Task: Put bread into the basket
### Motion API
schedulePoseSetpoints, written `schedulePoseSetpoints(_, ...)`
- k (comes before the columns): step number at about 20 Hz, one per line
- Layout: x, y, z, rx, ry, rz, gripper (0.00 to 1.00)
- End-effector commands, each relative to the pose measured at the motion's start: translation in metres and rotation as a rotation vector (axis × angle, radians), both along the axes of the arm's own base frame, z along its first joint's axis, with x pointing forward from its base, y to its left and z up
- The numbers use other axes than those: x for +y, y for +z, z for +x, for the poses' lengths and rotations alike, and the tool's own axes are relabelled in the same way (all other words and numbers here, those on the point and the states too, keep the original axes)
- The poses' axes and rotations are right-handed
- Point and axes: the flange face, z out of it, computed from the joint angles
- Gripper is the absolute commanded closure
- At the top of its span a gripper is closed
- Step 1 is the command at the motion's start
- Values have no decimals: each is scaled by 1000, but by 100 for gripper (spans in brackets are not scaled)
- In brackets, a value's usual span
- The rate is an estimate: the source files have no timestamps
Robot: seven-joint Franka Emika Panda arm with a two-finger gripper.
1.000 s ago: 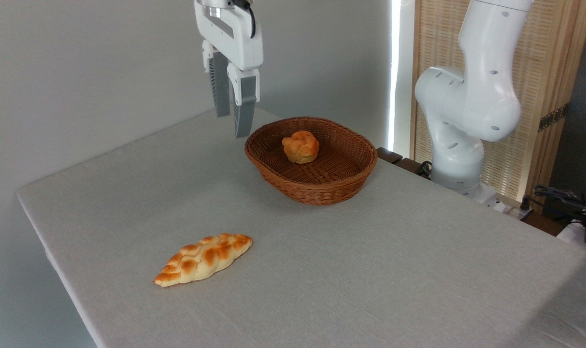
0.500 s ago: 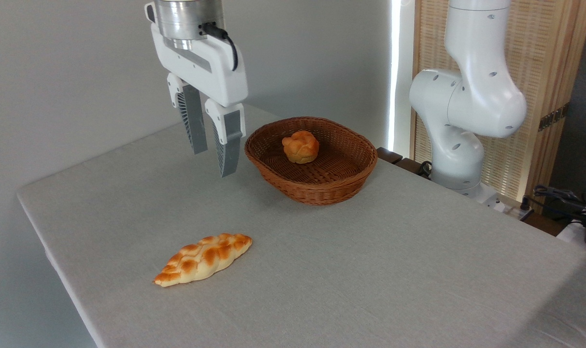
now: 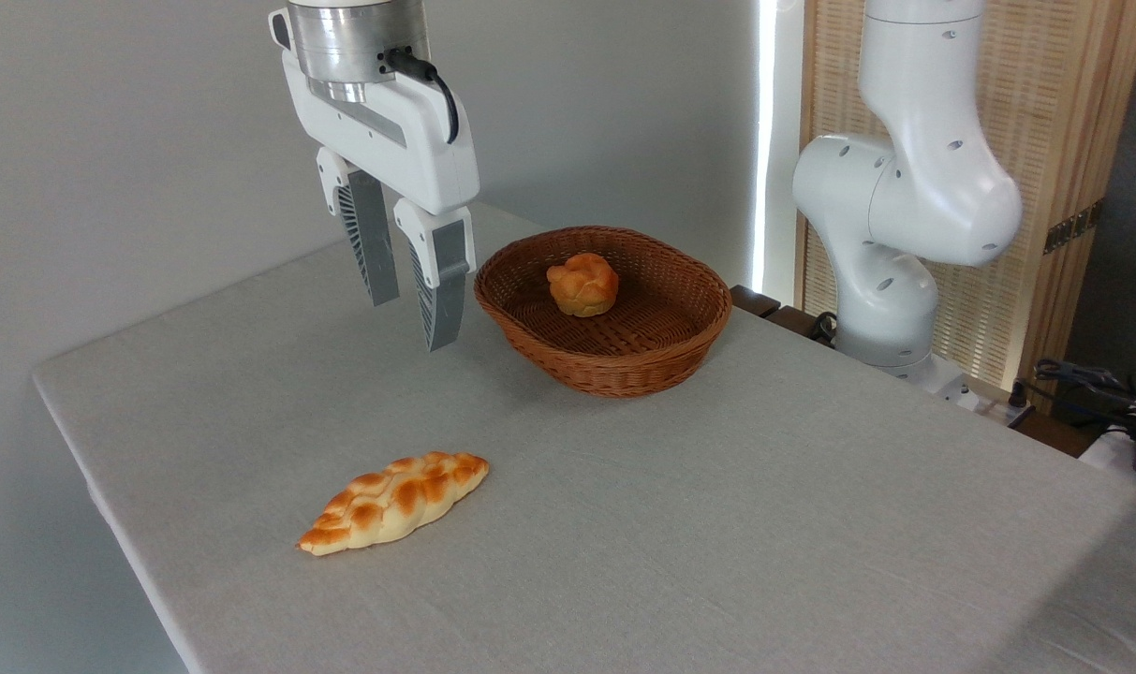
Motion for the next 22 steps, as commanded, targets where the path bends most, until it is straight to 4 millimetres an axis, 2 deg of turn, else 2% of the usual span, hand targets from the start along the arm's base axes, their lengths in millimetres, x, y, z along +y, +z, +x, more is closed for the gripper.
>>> schedulePoseSetpoints(1, 18, 11, 11, -8, 19, 0, 0)
schedulePoseSetpoints(22, 25, 4, 17, 9, 41, 6, 0)
